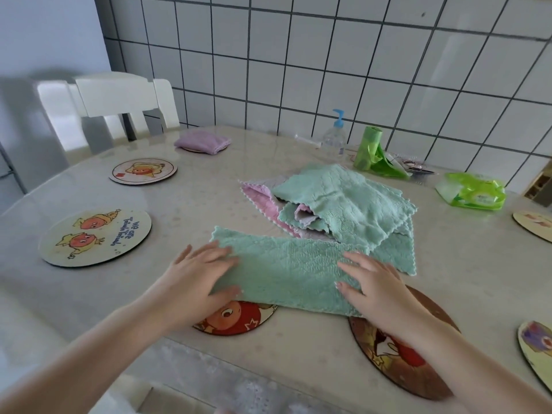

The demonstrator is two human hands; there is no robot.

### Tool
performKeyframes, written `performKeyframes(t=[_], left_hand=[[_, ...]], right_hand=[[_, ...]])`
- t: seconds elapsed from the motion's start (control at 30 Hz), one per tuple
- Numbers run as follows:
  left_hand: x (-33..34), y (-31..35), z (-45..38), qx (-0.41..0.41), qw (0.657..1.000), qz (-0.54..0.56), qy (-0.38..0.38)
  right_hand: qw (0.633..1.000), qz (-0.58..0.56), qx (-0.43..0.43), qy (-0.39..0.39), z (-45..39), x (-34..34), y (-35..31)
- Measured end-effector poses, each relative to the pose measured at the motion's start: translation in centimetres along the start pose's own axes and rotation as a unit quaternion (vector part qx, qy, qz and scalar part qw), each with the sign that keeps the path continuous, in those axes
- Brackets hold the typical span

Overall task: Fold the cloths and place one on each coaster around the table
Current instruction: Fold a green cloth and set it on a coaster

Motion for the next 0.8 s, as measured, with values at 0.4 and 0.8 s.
performKeyframes(t=[0.4, 0.8], left_hand=[[2.6, 6.1, 0.3, 0.116, 0.986, 0.092, 0.07], [2.6, 6.3, 0.3, 0.127, 0.986, 0.058, 0.087]], right_hand=[[0.999, -0.023, -0.024, -0.025, -10.8, -1.3, -5.7], [0.994, -0.082, -0.07, -0.01, -10.1, -1.9, -5.2]])
Point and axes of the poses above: each hand's wrist, its own z-axis away from the middle knuckle, its own x-axis out of the palm, y = z × x, the point moved 3 cm from there along -z, towards the middle knuckle, and after that the axes turned 13 degrees about z, right-handed, at the moved point
